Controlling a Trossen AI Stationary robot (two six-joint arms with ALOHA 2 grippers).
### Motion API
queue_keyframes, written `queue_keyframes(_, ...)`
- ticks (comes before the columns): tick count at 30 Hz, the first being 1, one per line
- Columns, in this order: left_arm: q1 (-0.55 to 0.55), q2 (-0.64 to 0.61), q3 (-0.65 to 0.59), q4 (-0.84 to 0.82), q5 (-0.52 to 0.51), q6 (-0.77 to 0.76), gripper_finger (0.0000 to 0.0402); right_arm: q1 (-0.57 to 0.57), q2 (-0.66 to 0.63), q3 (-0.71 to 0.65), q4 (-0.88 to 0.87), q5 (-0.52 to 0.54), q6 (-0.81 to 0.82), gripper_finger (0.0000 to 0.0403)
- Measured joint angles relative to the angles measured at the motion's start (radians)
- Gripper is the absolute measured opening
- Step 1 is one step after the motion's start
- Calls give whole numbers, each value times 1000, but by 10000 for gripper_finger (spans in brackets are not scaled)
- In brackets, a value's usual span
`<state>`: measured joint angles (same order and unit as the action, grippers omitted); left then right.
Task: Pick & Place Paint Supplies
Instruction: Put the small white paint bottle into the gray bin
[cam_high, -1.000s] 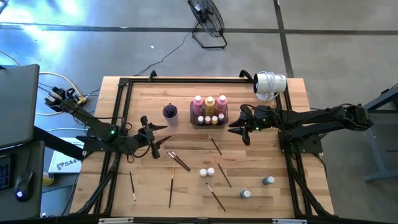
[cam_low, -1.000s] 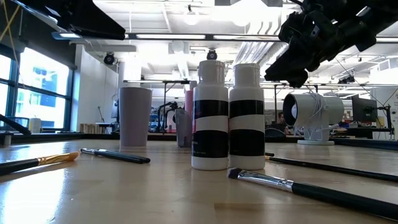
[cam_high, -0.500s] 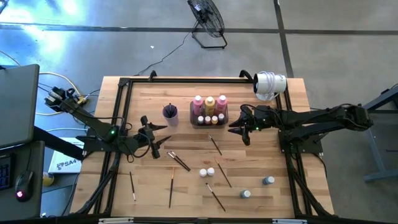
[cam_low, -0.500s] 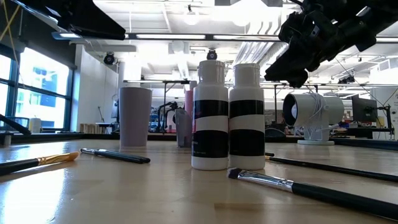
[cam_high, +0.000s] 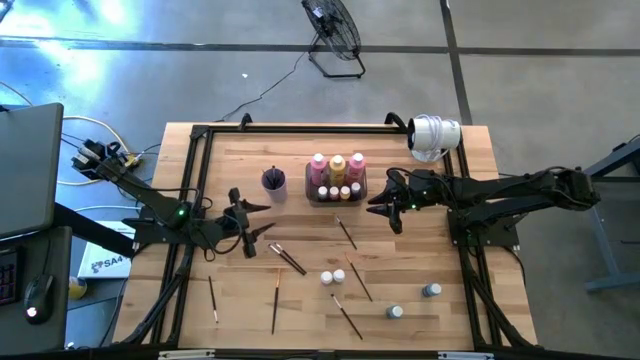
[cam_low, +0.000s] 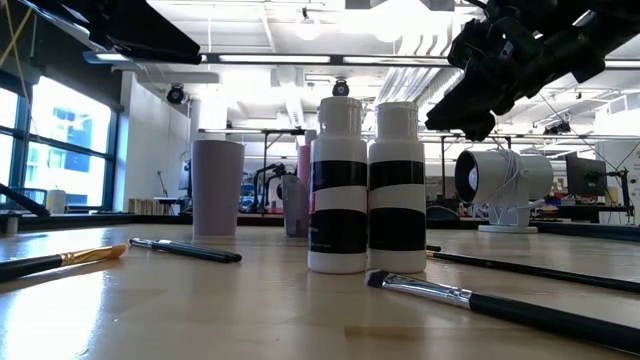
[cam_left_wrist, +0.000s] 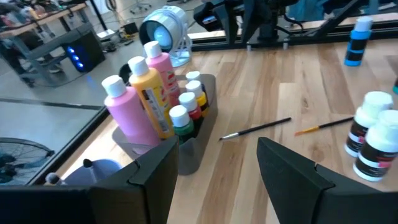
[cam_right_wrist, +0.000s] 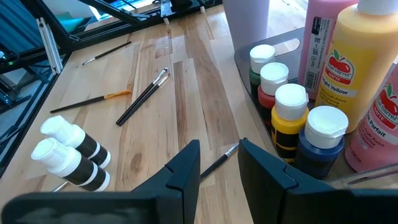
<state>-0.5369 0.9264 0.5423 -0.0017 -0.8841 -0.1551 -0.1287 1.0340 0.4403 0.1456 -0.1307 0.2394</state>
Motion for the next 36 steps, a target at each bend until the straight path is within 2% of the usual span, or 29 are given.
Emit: queue_keyframes(36,0,0,0,0,12,0,211,0,0,0,0,0,-1,100)
